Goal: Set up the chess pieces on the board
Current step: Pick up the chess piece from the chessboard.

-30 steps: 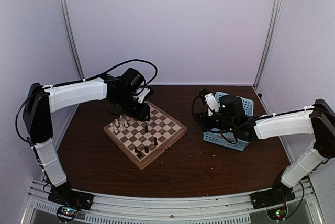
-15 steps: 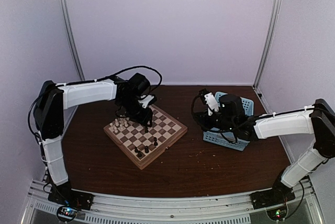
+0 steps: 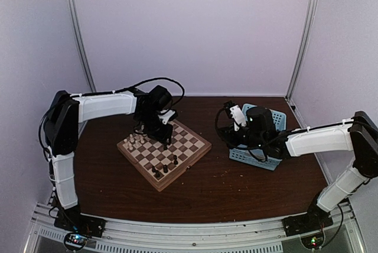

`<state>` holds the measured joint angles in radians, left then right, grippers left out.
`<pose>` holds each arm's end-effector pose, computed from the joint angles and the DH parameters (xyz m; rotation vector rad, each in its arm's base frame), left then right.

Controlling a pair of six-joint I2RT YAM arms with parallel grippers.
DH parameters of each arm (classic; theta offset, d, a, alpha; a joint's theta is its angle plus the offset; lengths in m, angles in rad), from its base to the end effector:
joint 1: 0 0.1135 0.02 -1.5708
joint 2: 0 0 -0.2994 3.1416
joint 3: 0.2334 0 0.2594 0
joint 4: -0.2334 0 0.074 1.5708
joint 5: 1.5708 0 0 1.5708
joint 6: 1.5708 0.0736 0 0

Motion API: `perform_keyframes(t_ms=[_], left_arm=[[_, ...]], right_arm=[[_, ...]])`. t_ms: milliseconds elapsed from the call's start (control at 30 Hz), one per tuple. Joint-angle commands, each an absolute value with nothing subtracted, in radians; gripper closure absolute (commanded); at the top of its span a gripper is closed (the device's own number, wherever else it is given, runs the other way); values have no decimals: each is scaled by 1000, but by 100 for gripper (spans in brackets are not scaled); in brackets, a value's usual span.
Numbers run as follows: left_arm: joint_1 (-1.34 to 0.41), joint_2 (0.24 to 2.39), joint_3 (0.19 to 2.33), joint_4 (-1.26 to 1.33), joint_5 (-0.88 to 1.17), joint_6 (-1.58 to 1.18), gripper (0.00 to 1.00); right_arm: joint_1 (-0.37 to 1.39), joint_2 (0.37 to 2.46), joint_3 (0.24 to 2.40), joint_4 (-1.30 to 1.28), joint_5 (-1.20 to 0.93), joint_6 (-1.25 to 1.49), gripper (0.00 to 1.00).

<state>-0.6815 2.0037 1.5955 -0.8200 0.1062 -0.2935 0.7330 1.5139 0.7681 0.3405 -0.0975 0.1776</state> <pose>0.3449 -0.2899 0.2015 0.5783 2.8068 -0.3668 0.2660 0.2491 0.2272 -0.6218 1.9424 0.6801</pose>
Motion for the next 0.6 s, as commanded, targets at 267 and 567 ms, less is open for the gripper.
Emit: perform_keyframes(t_ms=[267,567], left_arm=[[-678,2033,1629,-818,68,-283,81],[-678,2004,1619,-828,57,-277,89]], right_arm=[[727,1516,798,334,-105,157,100],[727,1513,796,333,-106,156,100]])
